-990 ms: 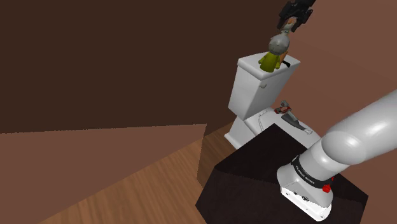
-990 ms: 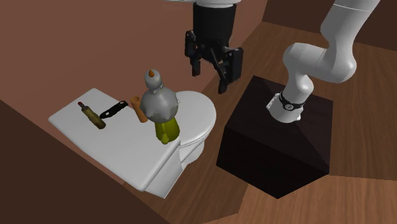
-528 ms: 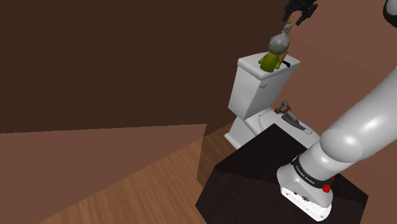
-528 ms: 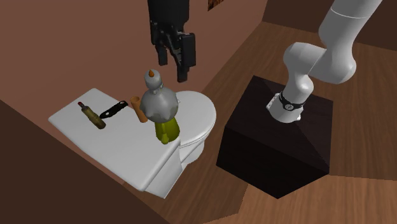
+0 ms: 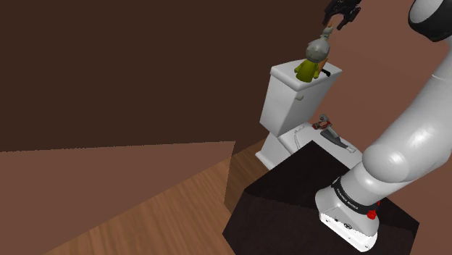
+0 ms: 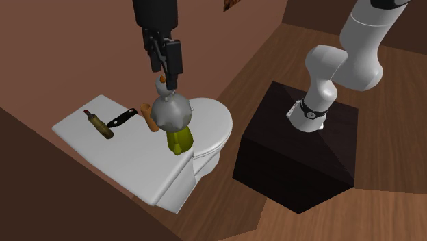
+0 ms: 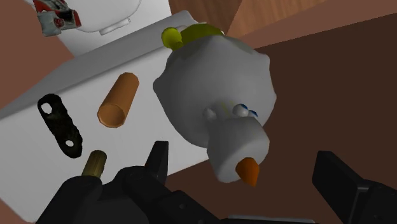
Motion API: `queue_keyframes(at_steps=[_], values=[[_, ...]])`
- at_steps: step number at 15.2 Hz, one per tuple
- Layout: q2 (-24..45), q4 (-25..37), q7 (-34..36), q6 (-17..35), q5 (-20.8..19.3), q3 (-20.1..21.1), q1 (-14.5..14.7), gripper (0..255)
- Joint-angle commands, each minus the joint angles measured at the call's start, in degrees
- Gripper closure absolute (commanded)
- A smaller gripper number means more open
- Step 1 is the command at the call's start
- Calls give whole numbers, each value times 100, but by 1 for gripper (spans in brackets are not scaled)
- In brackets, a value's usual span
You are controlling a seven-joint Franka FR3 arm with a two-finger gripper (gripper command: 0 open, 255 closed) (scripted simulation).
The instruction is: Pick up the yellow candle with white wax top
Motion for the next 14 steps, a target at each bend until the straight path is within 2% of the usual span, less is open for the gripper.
queue_keyframes(at_steps=[1, 4, 5, 14], values=[[-42, -210, -15, 177, -18, 5, 25, 0], [-76, -374, -25, 311, -32, 11, 45, 0], [-67, -368, -32, 312, -27, 9, 40, 255], [-75, -373, -25, 311, -32, 10, 45, 255]])
